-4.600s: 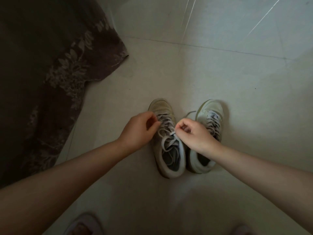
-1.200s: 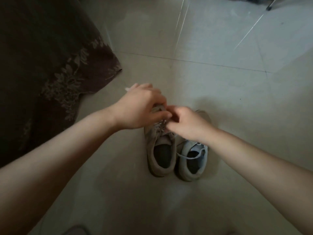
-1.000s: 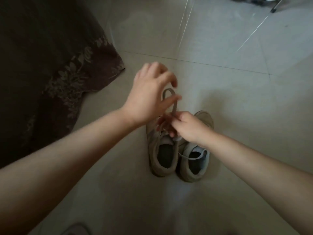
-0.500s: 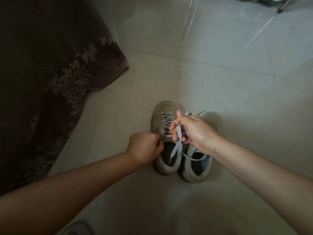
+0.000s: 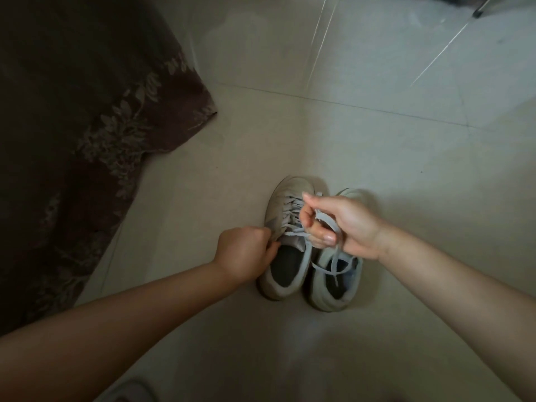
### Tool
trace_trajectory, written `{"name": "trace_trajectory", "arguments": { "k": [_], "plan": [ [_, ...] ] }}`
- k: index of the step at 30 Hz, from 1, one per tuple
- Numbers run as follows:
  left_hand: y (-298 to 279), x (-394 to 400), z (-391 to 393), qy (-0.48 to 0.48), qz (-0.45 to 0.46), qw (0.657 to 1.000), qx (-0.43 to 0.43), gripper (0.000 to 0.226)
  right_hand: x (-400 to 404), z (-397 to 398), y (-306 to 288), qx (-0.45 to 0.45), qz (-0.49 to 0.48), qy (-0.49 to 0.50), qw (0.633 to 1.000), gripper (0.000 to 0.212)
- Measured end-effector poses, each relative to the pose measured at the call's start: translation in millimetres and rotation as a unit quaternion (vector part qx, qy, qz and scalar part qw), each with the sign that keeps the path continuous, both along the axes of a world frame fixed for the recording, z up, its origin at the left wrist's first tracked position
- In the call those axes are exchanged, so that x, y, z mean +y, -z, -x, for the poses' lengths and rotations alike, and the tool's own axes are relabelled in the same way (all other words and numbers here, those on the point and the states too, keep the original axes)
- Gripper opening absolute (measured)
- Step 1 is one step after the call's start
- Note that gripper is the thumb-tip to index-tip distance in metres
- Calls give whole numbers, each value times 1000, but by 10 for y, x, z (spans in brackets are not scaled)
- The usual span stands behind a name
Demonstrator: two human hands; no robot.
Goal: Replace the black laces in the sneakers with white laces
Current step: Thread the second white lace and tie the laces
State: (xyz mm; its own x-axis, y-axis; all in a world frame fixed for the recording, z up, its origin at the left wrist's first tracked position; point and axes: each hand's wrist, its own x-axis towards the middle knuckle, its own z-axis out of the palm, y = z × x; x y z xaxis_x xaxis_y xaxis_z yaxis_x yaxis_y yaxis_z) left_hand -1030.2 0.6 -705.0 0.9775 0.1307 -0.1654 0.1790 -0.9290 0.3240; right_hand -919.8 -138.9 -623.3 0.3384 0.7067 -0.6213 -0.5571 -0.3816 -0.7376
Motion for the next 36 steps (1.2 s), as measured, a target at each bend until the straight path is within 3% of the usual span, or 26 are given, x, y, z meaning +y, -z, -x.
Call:
{"name": "trace_trajectory", "arguments": {
  "k": [4,6,9,13,19,21,24,28,29,31,34,36],
  "plan": [
    [-53,41,7,20,122,982,-144,28,70,-68,18,-64,25,42,997,46],
    [-133,19,-36,-18,223,958,-181,21,92,-89,28,-105,45,44,992,46],
    [-293,-63,-156,-116,397,901,-132,20,100,-83,41,-131,45,69,988,43],
    [-411,-100,-247,-115,511,851,-32,17,91,-79,38,-151,31,85,984,31],
    [-468,-26,-339,-96,544,833,28,36,48,-108,19,-292,77,-23,953,23],
    [-468,5,-375,-113,577,807,53,25,44,-114,3,-297,66,-25,952,27],
    [-417,60,-437,-178,621,758,91,27,18,-116,13,-361,77,-30,929,32],
    [-390,121,-440,-106,561,814,109,34,13,-52,68,-535,87,-35,840,26],
    [-405,120,-441,-78,565,813,118,37,15,-34,91,-559,85,-36,824,26],
    [-428,110,-451,-68,602,783,143,31,18,-24,122,-575,80,-30,813,27],
    [-424,93,-478,-97,680,706,170,16,20,-51,143,-558,72,1,827,31],
    [-394,108,-480,-93,700,687,173,18,24,-37,136,-530,67,13,845,32]
  ]
}}
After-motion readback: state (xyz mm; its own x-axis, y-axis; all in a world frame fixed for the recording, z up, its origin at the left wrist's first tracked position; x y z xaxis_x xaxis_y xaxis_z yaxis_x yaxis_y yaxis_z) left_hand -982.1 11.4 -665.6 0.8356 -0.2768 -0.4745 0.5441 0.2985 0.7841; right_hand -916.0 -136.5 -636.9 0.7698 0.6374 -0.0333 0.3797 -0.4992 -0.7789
